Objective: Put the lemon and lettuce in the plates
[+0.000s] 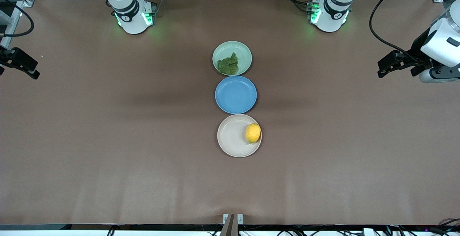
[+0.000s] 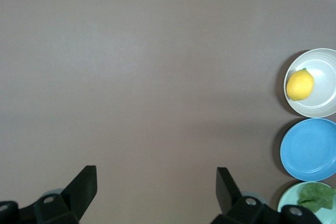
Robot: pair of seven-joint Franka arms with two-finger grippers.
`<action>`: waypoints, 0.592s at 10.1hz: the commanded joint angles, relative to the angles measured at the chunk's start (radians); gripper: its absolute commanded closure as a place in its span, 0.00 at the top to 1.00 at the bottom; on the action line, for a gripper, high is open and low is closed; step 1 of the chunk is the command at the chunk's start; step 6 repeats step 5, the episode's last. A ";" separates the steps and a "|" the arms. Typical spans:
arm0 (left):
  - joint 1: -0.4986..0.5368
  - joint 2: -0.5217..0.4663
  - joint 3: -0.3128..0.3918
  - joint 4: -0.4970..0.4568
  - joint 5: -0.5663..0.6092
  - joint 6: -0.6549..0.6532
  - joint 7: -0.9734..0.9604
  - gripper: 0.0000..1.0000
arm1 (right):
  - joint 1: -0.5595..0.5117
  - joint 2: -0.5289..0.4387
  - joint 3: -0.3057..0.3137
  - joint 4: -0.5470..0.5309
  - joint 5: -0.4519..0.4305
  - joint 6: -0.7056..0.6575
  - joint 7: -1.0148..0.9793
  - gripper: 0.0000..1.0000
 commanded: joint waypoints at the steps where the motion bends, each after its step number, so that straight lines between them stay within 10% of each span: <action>1: 0.006 -0.009 0.000 0.010 -0.024 -0.035 0.026 1.00 | 0.020 0.033 -0.023 0.057 0.004 -0.030 -0.003 1.00; 6: 0.006 -0.009 0.000 0.010 -0.017 -0.038 0.025 1.00 | 0.018 0.035 -0.021 0.057 0.004 -0.028 -0.003 1.00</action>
